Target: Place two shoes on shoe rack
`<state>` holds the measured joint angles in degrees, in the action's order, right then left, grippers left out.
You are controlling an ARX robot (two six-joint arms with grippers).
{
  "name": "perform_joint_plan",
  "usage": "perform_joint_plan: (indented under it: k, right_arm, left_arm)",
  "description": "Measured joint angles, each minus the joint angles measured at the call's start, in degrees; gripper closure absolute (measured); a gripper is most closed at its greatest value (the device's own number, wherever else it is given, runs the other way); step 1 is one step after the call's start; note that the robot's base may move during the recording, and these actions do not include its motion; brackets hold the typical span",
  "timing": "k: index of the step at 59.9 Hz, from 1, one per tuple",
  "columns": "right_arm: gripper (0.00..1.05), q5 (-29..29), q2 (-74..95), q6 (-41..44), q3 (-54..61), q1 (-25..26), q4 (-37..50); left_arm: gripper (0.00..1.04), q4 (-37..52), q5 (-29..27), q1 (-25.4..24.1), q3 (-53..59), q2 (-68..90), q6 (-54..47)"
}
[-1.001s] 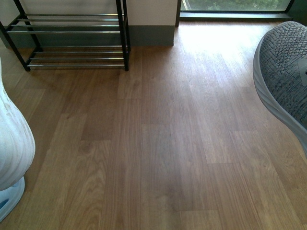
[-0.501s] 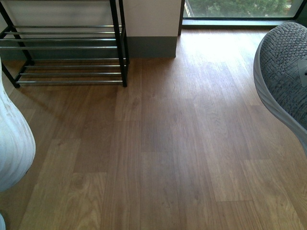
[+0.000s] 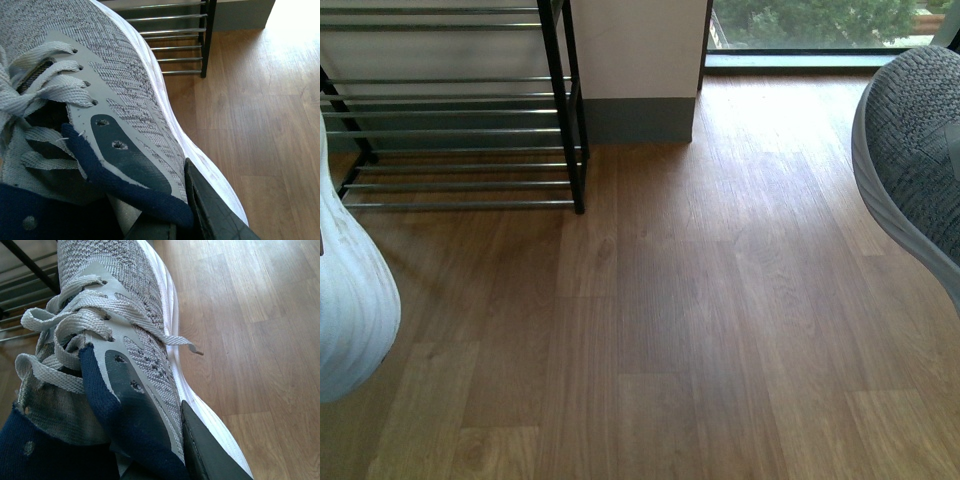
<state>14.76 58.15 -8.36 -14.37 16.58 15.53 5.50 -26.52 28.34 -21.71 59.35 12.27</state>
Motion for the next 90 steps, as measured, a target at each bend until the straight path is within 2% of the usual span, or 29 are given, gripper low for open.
perform_joint_plan:
  k: [90]
  right_arm:
    - [1.03, 0.7, 0.0, 0.0, 0.0, -0.2, 0.0]
  left_arm:
    - [1.03, 0.0, -0.4, -0.2, 0.0, 0.0, 0.0]
